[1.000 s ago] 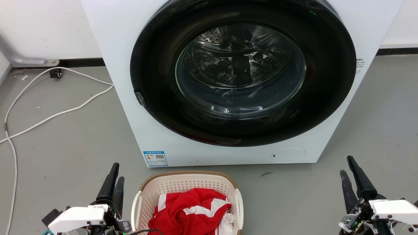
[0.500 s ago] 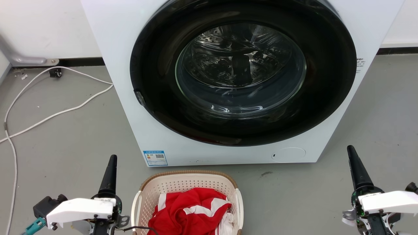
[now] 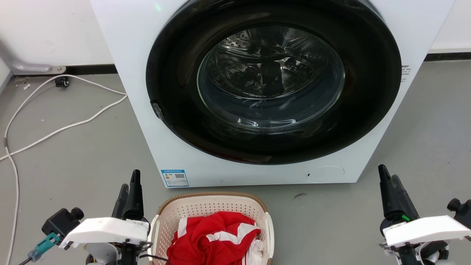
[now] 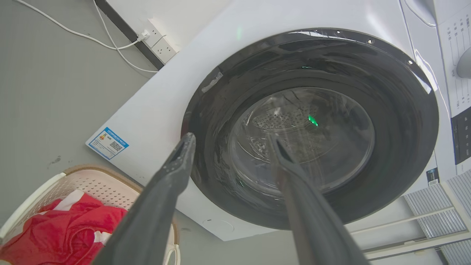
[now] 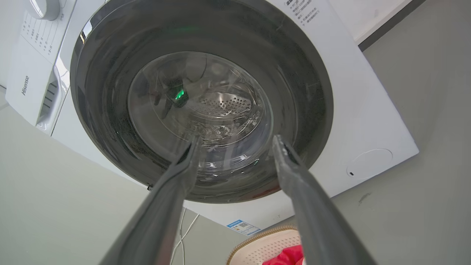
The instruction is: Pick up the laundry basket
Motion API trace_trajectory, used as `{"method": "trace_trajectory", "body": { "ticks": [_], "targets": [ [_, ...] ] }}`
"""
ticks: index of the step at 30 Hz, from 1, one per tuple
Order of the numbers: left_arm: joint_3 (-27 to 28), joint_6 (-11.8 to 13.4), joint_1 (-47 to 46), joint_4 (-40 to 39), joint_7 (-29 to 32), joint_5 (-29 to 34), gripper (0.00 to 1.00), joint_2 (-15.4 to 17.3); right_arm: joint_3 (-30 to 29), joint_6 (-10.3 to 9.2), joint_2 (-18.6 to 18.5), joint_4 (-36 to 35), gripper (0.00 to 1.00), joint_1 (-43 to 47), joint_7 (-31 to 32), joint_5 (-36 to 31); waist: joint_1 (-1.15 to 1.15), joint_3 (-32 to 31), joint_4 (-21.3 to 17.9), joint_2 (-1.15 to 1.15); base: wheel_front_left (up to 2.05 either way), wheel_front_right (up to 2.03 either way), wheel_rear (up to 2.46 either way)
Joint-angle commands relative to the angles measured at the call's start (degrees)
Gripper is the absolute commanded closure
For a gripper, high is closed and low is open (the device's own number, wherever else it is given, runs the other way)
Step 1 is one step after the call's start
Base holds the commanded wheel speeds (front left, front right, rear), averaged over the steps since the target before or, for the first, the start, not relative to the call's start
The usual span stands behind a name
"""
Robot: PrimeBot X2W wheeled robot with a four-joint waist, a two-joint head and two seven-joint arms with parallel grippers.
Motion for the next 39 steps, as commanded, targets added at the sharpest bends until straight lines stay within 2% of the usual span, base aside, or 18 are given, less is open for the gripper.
{"method": "trace_trajectory", "body": {
  "ticks": [1,23,39],
  "targets": [
    [-0.2,0.4,-0.2,-1.2,-0.5,1.7,0.0,0.2,0.2,0.0,-0.1,-1.3,0.0,-0.3,-0.6,-2.0,0.0,0.0,0.0,0.0,0.0,0.0,0.0],
    [-1.4,0.7,1.5,-4.4,-4.5,17.9,0.0,0.3,1.4,0.0,-0.1,-4.0,0.0,1.3,-4.6,-19.5,0.0,0.1,-0.1,0.0,0.0,0.0,0.0],
    [-2.1,-0.7,2.5,-4.8,-6.9,27.1,0.0,0.3,2.3,0.0,-0.1,-5.1,0.0,2.6,-7.1,-30.5,0.0,0.2,0.0,0.0,0.0,0.0,0.0]
  ]
}}
